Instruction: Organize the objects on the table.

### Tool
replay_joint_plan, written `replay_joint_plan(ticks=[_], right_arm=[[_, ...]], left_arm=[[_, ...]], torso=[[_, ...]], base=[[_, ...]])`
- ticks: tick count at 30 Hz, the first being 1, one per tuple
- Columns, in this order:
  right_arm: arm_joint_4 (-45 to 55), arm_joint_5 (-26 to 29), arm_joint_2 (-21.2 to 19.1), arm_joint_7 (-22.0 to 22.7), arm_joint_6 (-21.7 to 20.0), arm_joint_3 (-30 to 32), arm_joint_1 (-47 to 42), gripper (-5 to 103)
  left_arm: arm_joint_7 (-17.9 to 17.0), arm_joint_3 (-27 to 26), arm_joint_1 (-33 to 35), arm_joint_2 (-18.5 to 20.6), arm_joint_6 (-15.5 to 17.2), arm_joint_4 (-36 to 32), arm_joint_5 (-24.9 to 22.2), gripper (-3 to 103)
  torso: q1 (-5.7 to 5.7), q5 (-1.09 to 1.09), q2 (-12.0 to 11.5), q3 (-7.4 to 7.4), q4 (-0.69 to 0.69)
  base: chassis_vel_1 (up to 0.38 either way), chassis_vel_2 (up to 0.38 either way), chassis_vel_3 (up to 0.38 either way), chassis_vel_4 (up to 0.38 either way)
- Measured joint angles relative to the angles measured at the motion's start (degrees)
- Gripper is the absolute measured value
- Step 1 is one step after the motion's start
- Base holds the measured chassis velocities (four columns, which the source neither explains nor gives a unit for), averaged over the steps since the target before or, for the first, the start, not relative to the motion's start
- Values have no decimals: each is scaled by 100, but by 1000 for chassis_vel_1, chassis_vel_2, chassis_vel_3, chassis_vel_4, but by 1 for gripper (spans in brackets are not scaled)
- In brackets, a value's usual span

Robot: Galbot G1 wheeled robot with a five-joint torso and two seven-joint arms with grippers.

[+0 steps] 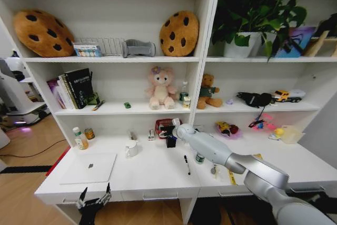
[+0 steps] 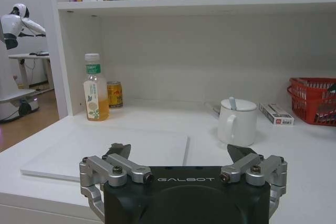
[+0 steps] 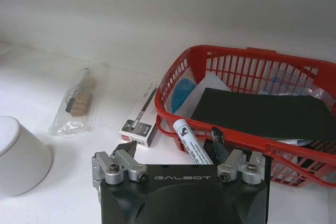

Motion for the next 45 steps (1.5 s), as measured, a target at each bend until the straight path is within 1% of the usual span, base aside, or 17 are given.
replay_joint_plan(ticks=[9, 12, 13, 15, 16, 18, 19, 21, 24, 25, 26, 27, 29, 32, 33, 34, 45], right_arm=[[-215, -119, 128, -112, 68, 0, 11, 82], [-201, -123, 127, -110, 74, 0, 15, 74], [-195, -123, 126, -108, 77, 1, 19, 74], [-197, -130, 127, -108, 85, 1, 22, 63], [-197, -130, 127, -108, 85, 1, 22, 63], [-211, -163, 131, -99, 108, -2, 18, 52], [-211, -163, 131, -99, 108, -2, 18, 52], [-207, -181, 118, -90, 118, -2, -11, 41], [-195, -184, 101, -85, 120, -1, -26, 36], [-183, -187, 79, -80, 126, 1, -37, 30], [-154, -190, 42, -74, 132, 10, -50, 19], [-154, -190, 42, -74, 132, 10, -50, 19], [-79, -190, -46, -54, 144, 28, -80, 9], [-59, -191, -67, -45, 147, 42, -93, 9], [-8, -193, -104, -27, 150, 84, -127, 1], [54, -193, -136, -26, 151, 119, -152, 0], [492, -176, -194, 26, 157, 255, -287, 0]], left_arm=[[0, 7, -2, -3, 0, 26, 2, 100], [0, 12, -2, -6, 1, 30, 5, 100], [0, 20, -4, -10, 1, 33, 9, 100], [0, 35, -5, -16, 2, 33, 15, 100], [0, 35, -5, -16, 2, 33, 15, 100], [0, 40, -5, -21, 2, 34, 18, 100], [0, 40, -5, -21, 2, 34, 18, 100], [0, 23, -5, -18, 2, 36, 15, 100], [-1, 3, -7, -14, 2, 39, 7, 100], [-5, -9, -12, -12, 2, 41, -6, 100], [-9, -16, -16, -12, 2, 49, -14, 100], [-9, -16, -16, -12, 2, 49, -14, 100], [-11, -17, -16, -17, 2, 62, -17, 100], [-12, -17, -17, -19, 2, 63, -17, 100], [-12, -16, -17, -20, 2, 65, -17, 100], [-12, -15, -17, -21, 2, 65, -17, 100], [-7, -12, -4, -98, -21, 77, 40, 100]], torso=[[0, 0, 0, 0, 0], [0, 0, 0, 0, -1], [0, 0, 0, 0, -1], [0, 0, 0, 0, -1], [0, 0, 0, 0, -1], [0, 0, 0, 0, 0], [0, 0, 0, 0, 0], [0, 0, 0, 0, 0], [0, 0, 0, 0, 0], [0, 0, 0, 0, 0], [0, 0, 0, 0, 1], [0, 0, 0, 0, 1], [0, 0, 0, 0, -1], [0, 0, 0, 0, -1], [0, 0, 0, 0, -1], [0, 0, 0, 0, 0], [0, 0, 0, 0, 1]], base=[[0, 0, 0, 0], [0, 0, 0, 0], [0, 0, 0, 0], [0, 0, 0, 0], [0, 0, 0, 0], [0, 0, 0, 0], [0, 0, 0, 0], [0, 0, 0, 0], [0, 0, 0, 0], [0, 0, 0, 0], [0, 0, 0, 0], [0, 0, 0, 0], [0, 0, 0, 0], [0, 0, 0, 0], [0, 0, 0, 0], [0, 0, 0, 0], [0, 0, 0, 0]])
